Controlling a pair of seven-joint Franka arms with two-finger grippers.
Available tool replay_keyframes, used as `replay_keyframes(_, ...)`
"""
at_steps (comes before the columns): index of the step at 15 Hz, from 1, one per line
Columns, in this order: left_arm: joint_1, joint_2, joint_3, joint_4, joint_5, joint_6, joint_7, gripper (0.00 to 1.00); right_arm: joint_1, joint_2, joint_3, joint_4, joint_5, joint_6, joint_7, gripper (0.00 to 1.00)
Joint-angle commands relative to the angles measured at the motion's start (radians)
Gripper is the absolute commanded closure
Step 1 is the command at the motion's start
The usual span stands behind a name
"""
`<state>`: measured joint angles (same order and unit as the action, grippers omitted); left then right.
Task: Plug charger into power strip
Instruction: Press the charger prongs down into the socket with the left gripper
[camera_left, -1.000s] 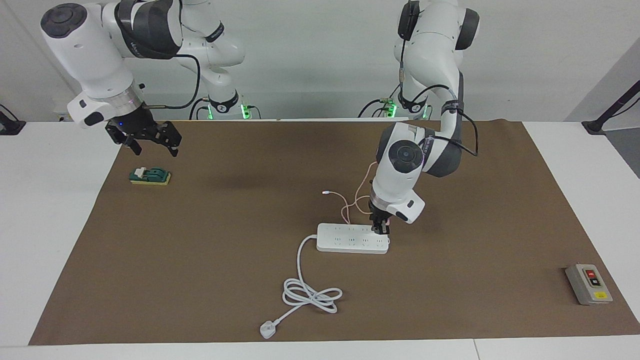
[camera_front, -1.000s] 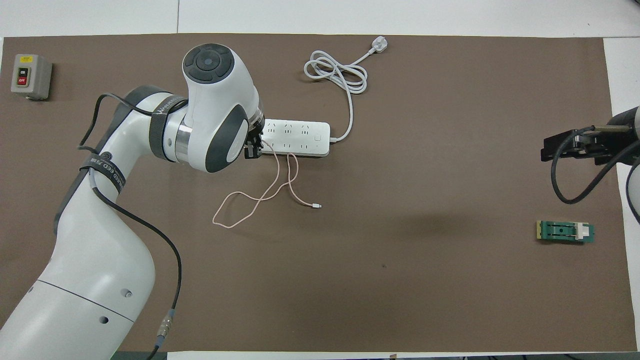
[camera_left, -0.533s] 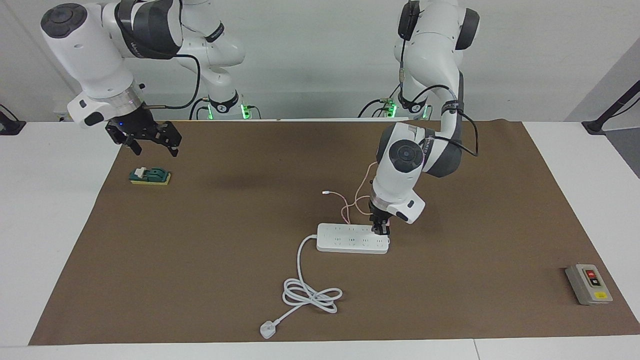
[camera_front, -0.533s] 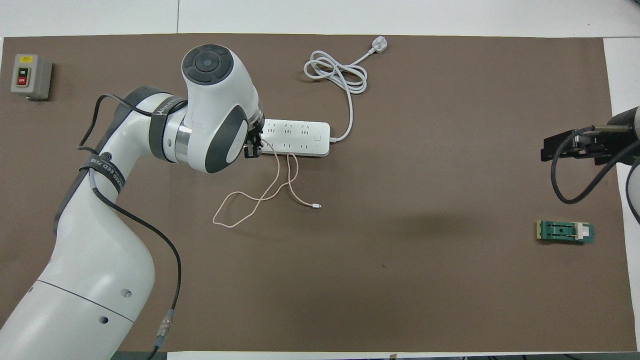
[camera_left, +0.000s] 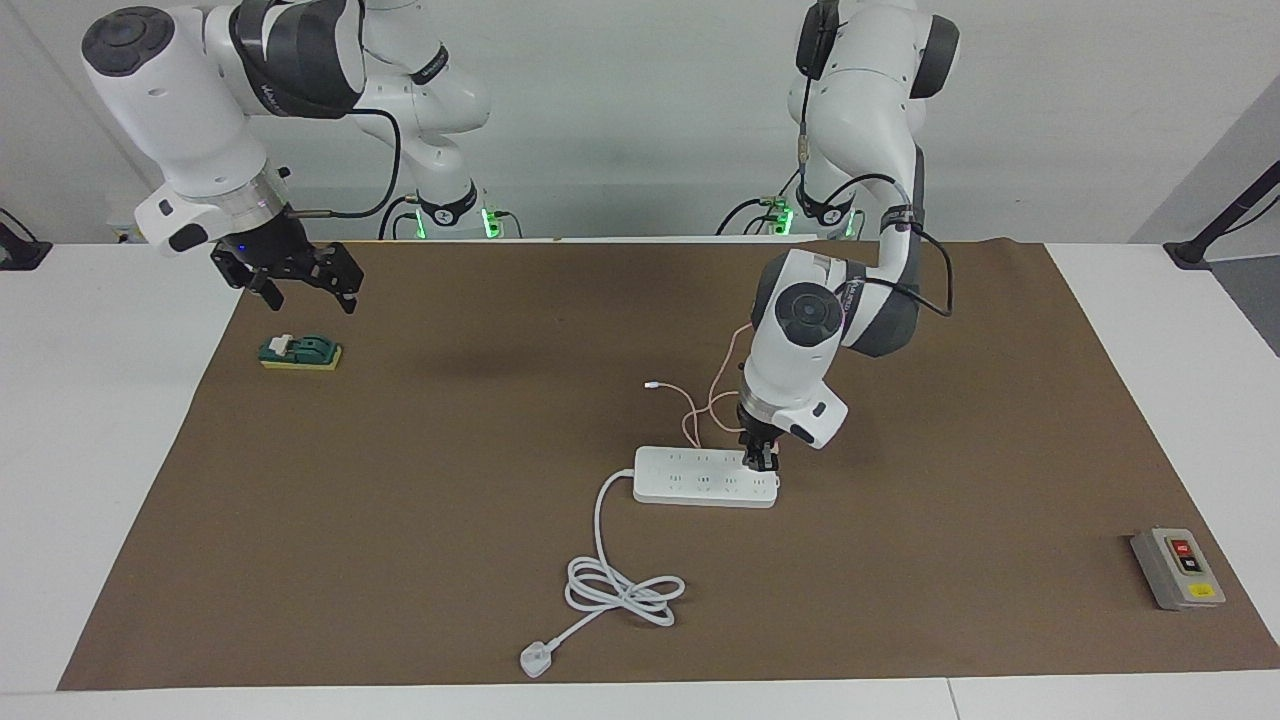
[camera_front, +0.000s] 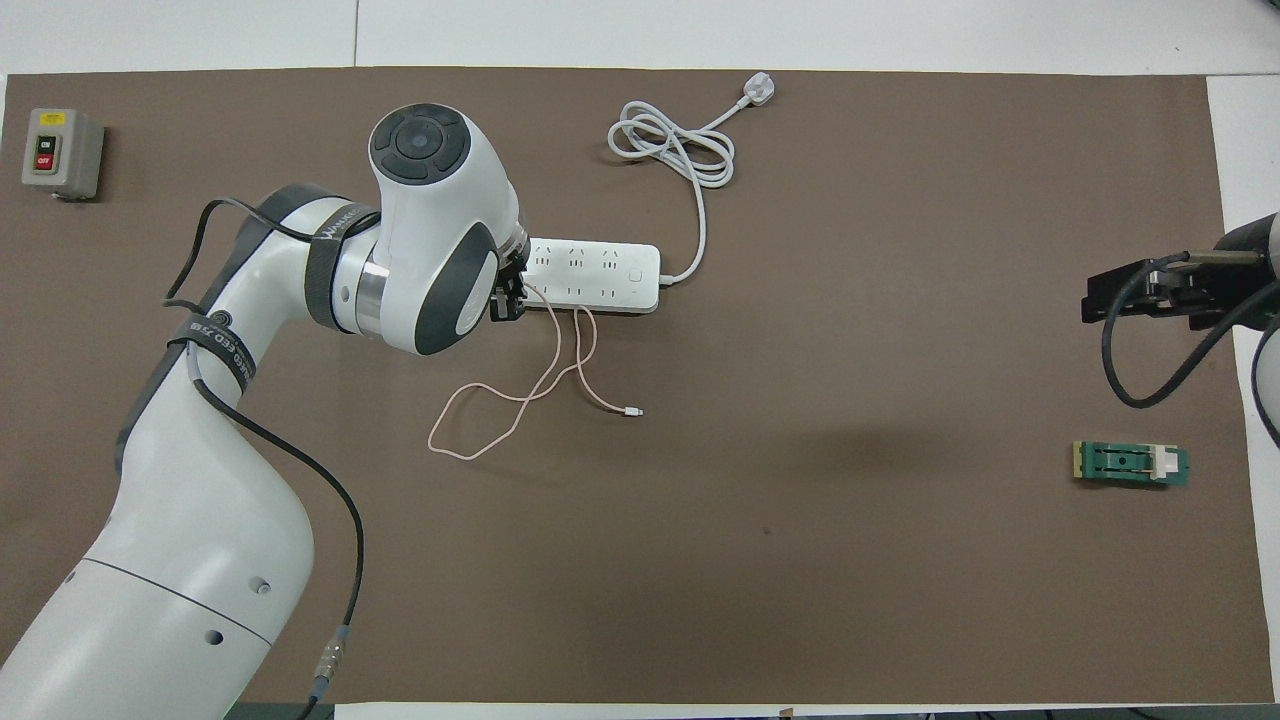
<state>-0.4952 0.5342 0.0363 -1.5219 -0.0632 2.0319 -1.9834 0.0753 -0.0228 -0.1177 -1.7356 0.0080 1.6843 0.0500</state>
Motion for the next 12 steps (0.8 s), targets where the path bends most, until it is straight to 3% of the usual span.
replay_keyframes(1,-0.017,-0.013,0.017,-0.047,0.029,0.031,-0.015,1.0,-0.008,-0.013,0.006,-0.007,-0.011,-0.006,-0.001,0.0)
replay_keyframes(12,-0.036,-0.02,0.017,-0.156,0.043,0.148,-0.017,1.0,-0.008,-0.013,0.006,-0.009,-0.013,-0.006,-0.001,0.0)
